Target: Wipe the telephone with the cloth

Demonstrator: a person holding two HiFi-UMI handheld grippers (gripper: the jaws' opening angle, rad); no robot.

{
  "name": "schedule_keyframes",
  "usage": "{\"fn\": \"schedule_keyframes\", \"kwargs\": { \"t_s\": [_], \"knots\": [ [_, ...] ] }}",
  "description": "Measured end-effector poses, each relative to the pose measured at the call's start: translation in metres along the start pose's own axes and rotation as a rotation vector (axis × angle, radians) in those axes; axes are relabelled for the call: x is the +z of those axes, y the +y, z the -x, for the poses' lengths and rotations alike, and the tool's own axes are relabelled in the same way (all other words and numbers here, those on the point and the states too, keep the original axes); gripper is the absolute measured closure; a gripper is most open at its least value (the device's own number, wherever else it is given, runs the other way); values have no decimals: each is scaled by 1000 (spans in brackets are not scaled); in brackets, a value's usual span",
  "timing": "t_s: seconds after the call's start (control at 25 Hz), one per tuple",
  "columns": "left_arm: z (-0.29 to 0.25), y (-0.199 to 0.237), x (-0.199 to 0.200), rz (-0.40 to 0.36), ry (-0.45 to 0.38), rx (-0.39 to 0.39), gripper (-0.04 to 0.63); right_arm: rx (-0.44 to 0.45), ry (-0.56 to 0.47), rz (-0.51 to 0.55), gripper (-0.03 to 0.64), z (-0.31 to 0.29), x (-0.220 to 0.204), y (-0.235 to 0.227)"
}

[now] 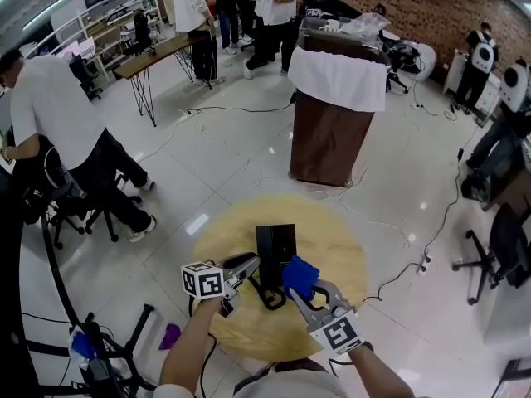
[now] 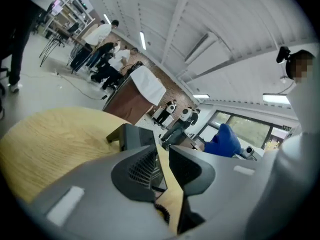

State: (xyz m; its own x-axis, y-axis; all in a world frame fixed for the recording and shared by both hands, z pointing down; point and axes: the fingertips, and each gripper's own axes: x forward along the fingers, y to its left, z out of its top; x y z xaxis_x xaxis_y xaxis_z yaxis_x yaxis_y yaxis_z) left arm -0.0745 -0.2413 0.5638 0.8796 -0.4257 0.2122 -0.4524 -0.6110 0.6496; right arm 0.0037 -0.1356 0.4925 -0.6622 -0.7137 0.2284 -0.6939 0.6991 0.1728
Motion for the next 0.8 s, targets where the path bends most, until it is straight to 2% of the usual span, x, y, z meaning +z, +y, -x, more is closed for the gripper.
{"fn": "schedule_keyframes", "kwargs": {
  "t_s": [0.08,0.16,0.4,0.64,0.8],
  "knots": [
    [7,-29,7,-60,-33,-15,538,-15,-14,-11,555,5,9,6],
    [15,-57,16,-123,-66,-31,590,-28,-42,-18,555,8,20,11],
    [49,-129,20,-239,-143,-29,594,-62,-78,-66,555,24,46,37],
    [81,-175,1,-385,-172,76,594,-85,-119,-141,555,45,65,61],
    [101,-188,-18,-392,-199,130,594,-93,-92,-191,555,60,70,80]
  ]
}}
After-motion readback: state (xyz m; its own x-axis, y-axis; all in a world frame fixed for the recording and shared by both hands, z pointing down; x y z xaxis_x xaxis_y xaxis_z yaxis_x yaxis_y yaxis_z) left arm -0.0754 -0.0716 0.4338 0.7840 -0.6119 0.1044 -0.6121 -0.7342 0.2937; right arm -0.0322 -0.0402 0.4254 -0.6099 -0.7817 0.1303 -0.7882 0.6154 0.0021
